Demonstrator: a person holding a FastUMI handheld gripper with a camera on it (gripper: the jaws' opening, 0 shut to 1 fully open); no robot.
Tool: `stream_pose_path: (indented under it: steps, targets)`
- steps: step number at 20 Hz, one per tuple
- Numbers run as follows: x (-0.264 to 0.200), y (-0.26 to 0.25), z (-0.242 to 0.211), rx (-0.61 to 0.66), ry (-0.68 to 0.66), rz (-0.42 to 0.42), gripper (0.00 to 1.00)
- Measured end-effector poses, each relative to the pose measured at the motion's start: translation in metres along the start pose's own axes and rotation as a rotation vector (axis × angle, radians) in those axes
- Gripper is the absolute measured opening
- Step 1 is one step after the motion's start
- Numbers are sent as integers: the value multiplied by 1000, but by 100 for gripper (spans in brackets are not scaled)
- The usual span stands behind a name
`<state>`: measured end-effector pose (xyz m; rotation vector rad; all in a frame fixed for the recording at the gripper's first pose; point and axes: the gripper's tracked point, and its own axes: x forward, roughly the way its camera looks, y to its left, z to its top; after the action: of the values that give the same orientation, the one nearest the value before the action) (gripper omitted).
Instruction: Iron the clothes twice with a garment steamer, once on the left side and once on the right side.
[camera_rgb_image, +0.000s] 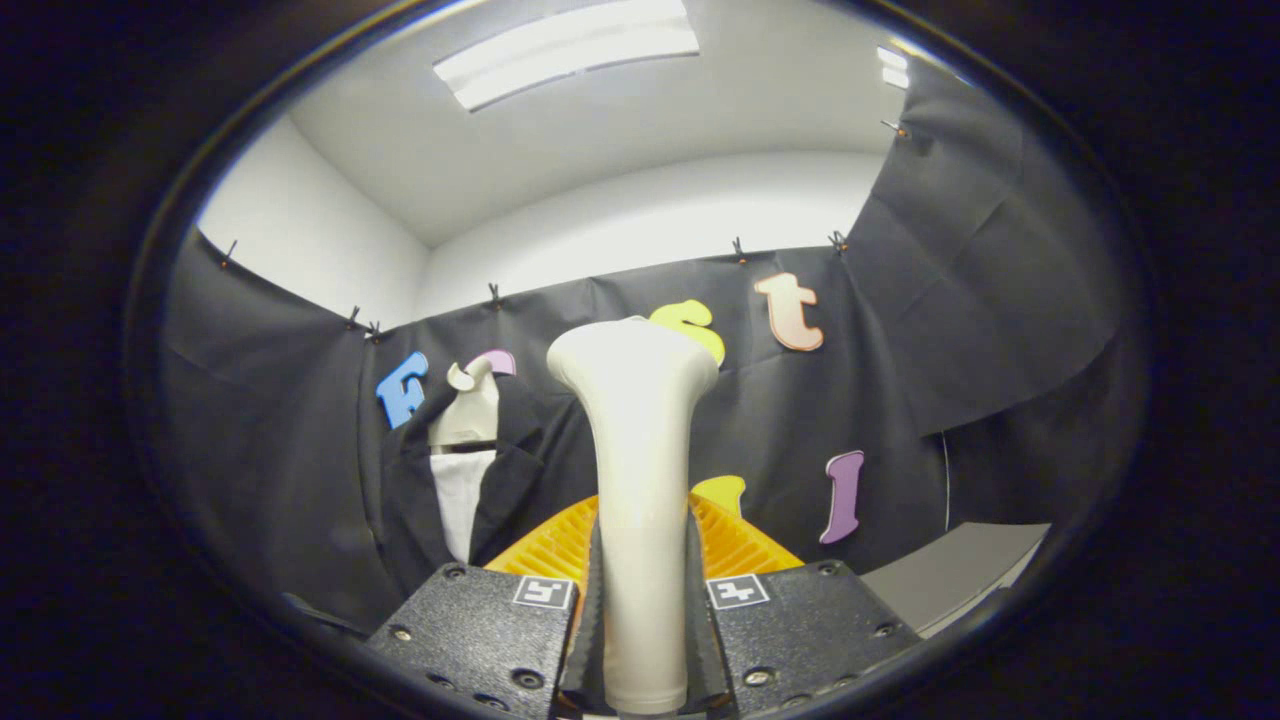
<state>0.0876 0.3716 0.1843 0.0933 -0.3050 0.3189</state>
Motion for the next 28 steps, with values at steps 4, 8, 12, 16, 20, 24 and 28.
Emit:
stream_pose_path:
  steps: [4, 8, 12, 16, 20, 24, 28]
  targets:
    - [19, 30, 2, -22, -27, 37, 35]
    - [44, 63, -14, -34, -1, 83, 36]
    - [58, 71, -36, -50, 29, 81, 35]
    - [61, 78, -57, -57, 67, 103, 35]
    - [54, 74, -76, -81, 90, 89, 35]
    - [49, 72, -95, -91, 121, 86, 35]
    - [41, 69, -109, -101, 143, 71, 35]
